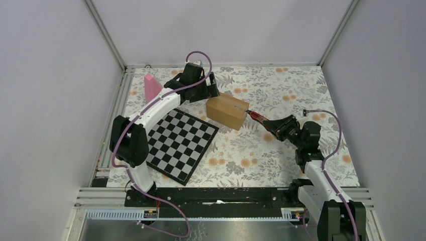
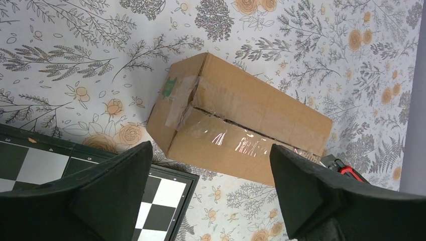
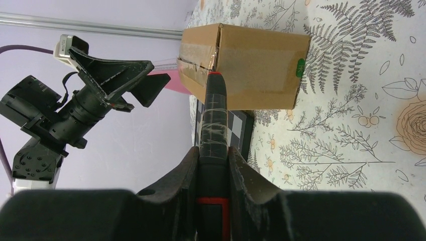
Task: Unpack the express box
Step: Cut the express box at the center of the board.
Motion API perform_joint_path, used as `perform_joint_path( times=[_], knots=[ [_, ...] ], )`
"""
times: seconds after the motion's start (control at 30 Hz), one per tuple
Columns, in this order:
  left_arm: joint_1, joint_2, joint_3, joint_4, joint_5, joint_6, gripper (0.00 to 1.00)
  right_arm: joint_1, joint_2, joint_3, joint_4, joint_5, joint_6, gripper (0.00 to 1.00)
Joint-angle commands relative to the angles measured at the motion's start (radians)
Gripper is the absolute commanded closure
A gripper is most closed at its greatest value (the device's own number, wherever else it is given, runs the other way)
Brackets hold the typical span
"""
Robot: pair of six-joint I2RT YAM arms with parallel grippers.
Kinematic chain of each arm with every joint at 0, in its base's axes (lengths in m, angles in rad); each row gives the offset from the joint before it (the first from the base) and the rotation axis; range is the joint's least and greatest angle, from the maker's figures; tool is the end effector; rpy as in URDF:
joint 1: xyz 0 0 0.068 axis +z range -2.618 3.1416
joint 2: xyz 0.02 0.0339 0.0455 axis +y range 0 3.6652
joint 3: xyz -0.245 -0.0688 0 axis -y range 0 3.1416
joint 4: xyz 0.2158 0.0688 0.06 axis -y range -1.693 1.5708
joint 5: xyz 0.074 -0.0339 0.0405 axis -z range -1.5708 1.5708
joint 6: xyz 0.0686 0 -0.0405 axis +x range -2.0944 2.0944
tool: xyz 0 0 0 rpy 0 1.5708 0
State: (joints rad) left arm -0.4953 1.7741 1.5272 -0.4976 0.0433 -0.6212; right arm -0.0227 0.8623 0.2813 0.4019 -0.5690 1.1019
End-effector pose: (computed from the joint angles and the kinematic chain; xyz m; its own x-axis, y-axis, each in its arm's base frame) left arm 0.3489 -0.1919 0.2623 -0.7775 -0.2409 -0.5810 0.0619 0.8899 -0.4519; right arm 0.2044 0.0323 0.2078 -0.5363 0.7639 -0.3591 -0.0720 0.3824 0.9212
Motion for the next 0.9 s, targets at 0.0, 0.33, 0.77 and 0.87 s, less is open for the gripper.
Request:
perform_joint_path(
  times=[0.0, 0.33, 0.77, 0.87],
  knots=[
    [0.008, 0.009, -0.010, 0.061, 0.020, 0.003, 0.06, -0.003, 0.015, -0.003, 0.103, -0.026, 0.022, 1.00],
    [0.008, 0.025, -0.034, 0.096, 0.050, -0.020, 0.07, -0.003, 0.037, -0.004, 0.128, -0.053, 0.029, 1.00],
    [0.008, 0.050, -0.063, 0.149, 0.103, -0.072, 0.08, -0.003, 0.107, 0.032, 0.112, -0.145, 0.004, 1.00],
    [0.008, 0.054, -0.066, 0.156, 0.112, -0.083, 0.09, -0.003, 0.133, 0.041, 0.126, -0.178, 0.005, 1.00]
  ],
)
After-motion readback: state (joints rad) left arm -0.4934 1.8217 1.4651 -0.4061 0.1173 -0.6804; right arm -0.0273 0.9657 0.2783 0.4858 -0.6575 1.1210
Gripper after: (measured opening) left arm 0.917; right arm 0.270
